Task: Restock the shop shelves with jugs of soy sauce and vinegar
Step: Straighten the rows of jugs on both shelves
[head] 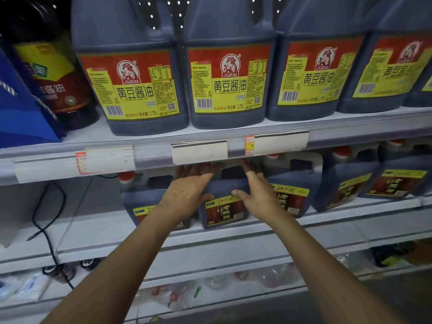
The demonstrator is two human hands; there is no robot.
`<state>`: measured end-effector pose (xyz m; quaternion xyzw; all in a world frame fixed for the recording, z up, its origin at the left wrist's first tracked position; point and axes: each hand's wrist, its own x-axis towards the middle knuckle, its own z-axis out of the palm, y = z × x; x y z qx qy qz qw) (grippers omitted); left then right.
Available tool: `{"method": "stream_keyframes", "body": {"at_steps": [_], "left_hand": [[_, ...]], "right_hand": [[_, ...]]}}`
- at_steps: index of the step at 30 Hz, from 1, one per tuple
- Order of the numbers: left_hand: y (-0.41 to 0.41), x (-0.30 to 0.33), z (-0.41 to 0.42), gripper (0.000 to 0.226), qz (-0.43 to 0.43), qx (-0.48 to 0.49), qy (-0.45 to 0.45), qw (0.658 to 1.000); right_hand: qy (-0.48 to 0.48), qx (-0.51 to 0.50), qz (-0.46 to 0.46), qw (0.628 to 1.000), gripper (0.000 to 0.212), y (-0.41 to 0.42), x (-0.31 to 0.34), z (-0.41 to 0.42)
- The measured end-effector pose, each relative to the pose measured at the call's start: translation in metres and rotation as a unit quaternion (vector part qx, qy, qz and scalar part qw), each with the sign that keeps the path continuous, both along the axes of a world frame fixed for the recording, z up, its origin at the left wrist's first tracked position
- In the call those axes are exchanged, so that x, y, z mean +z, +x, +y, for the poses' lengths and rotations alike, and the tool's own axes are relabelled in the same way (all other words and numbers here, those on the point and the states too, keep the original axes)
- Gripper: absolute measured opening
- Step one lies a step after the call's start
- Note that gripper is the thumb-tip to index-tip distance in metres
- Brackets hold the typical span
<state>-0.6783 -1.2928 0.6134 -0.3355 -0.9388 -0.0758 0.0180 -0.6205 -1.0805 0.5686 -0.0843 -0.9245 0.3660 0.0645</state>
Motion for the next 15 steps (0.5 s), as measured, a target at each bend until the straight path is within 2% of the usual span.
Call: {"method": "stream_keyframes", "body": {"at_steps": [3, 11, 15], "left_hand": [[-0.004, -0.002, -0.006, 0.063, 0.003, 0.001, -0.007, 1.0], [0.0, -0.016, -0.018, 0.07, 0.116, 0.031, -0.043, 0.992], [0.003, -0.026, -0.018, 0.065, 0.134, 0.027, -0.029, 0.99]], "right_hand": [[0.018, -0.007, 0.035, 0.999, 0.076, 0.009, -0.002, -0.01], [0.048, -0.031, 0.069, 0.996, 0.076, 0.012, -0.008, -0.019], [0.064, -0.052, 0.064, 0.995, 0.066, 0.012, -0.01, -0.023]]}}
